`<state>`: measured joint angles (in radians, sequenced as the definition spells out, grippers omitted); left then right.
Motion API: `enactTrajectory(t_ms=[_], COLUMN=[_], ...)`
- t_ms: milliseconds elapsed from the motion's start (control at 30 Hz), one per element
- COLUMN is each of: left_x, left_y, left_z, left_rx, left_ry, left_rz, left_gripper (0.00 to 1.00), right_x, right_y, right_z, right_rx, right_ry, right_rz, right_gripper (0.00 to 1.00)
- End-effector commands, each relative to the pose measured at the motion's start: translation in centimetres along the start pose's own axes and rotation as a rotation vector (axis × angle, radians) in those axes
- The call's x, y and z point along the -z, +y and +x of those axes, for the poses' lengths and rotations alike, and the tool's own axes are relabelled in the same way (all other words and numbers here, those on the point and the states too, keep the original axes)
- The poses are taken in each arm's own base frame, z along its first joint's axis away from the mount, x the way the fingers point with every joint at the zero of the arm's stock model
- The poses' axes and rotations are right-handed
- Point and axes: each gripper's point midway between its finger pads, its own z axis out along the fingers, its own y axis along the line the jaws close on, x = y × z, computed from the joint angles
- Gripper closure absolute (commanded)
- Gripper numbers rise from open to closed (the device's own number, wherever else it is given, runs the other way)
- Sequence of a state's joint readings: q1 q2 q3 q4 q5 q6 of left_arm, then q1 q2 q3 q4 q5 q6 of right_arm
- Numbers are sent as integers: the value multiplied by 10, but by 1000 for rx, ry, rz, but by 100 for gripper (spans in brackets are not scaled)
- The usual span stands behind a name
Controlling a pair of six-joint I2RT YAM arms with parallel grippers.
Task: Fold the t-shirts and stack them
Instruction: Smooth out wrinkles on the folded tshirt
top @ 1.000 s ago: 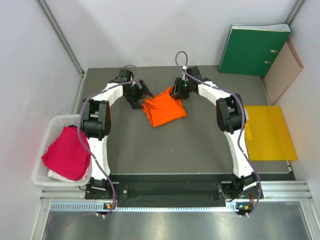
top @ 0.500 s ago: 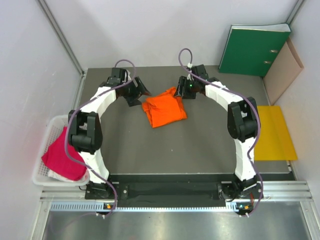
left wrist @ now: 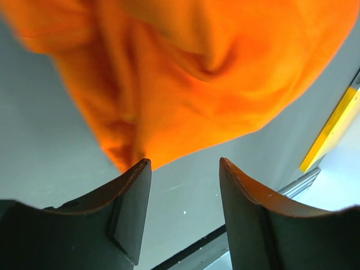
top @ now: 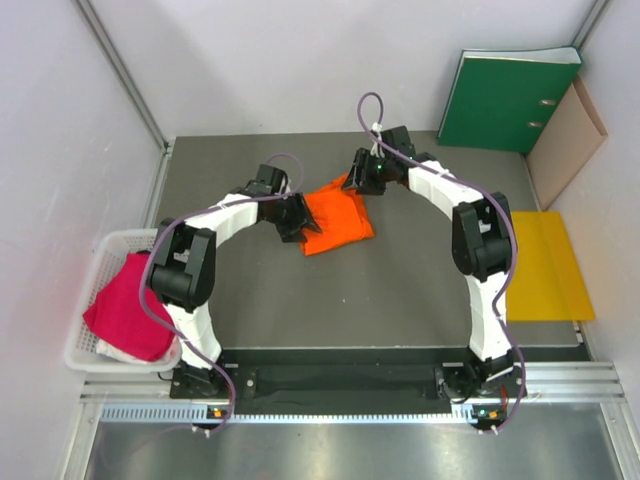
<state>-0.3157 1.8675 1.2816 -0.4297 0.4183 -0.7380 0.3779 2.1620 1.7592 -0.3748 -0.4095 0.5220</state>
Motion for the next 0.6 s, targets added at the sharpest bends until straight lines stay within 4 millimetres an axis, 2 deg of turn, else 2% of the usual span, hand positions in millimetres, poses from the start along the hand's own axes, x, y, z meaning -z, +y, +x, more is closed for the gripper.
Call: enactTrajectory(t_ms=[0, 67, 167, 233, 467, 567], left_x=[-8, -12, -15, -11, 0, -5], left_y=[-19, -14, -5, 0, 6, 6], left_z=[-15, -18, -24, -27, -37, -38], left_rx=[-60, -61, -64, -53, -56, -53], left_ry=[-62, -61, -75, -87, -140, -133], left_rz=[22, -19, -75, -115, -136, -131], left_gripper=[44, 45, 45, 44, 43, 43], right_x=[19, 26, 30, 27, 2, -13], right_y=[53, 68, 80, 87, 110, 113], right_z=[-40, -45, -49, -47, -29, -15], right_rx=[64, 91, 111, 112, 120, 103], right_ry=[-94, -114, -128, -119, -49, -2], right_rz=[-135, -155, -167, -189, -271, -295], right_gripper=[49, 51, 51, 52, 57, 68])
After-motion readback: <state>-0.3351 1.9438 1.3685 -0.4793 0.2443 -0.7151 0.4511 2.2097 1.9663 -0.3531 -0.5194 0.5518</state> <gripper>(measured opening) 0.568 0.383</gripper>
